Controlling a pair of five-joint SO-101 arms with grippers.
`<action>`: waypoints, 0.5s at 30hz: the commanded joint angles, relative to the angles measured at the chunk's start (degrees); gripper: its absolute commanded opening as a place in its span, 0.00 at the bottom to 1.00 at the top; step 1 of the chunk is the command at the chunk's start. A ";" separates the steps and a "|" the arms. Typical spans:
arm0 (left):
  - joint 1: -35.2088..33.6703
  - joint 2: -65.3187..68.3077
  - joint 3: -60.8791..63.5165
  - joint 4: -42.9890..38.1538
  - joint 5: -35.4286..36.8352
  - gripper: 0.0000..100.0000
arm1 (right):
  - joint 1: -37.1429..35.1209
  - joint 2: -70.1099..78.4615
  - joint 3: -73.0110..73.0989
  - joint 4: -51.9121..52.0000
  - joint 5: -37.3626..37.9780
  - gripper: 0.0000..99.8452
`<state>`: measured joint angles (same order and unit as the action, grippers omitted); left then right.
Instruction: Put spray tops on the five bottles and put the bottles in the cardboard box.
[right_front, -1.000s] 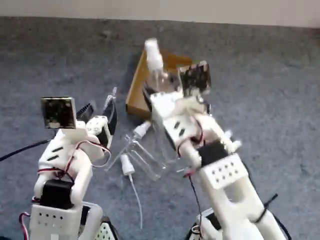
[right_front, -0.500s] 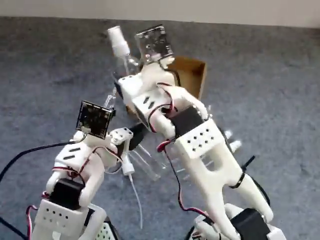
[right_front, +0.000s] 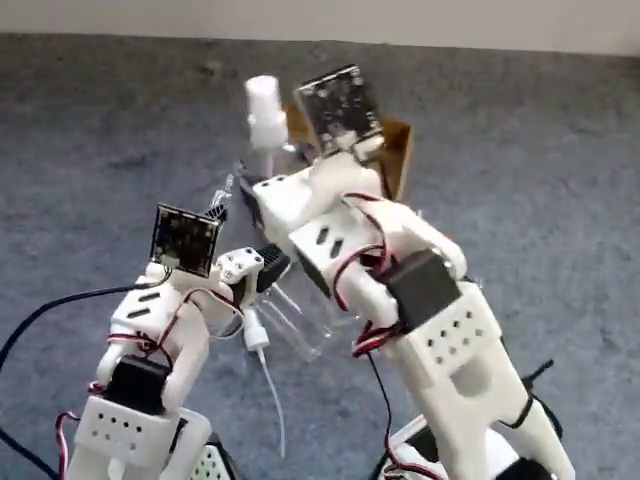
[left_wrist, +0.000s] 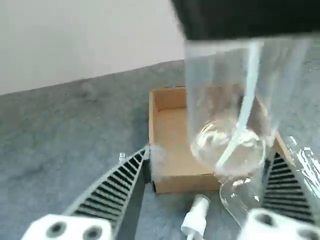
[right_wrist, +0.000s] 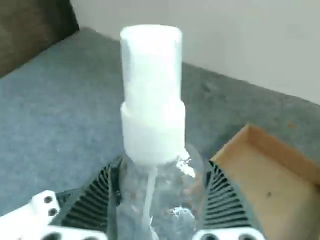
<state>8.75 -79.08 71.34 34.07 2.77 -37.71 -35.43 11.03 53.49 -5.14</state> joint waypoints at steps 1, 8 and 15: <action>-1.10 -0.22 -0.31 -0.97 -0.26 0.29 | 2.95 -2.77 0.66 -0.31 0.00 0.00; -1.36 -0.31 0.22 -0.97 -0.09 0.25 | 11.47 4.44 1.89 -18.33 3.78 0.00; -8.48 -0.84 2.51 -1.41 -0.26 0.08 | 14.29 29.49 -2.42 -36.88 5.10 0.00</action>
<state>3.56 -79.25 74.07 34.07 2.77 -24.79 -13.54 13.23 24.66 -0.84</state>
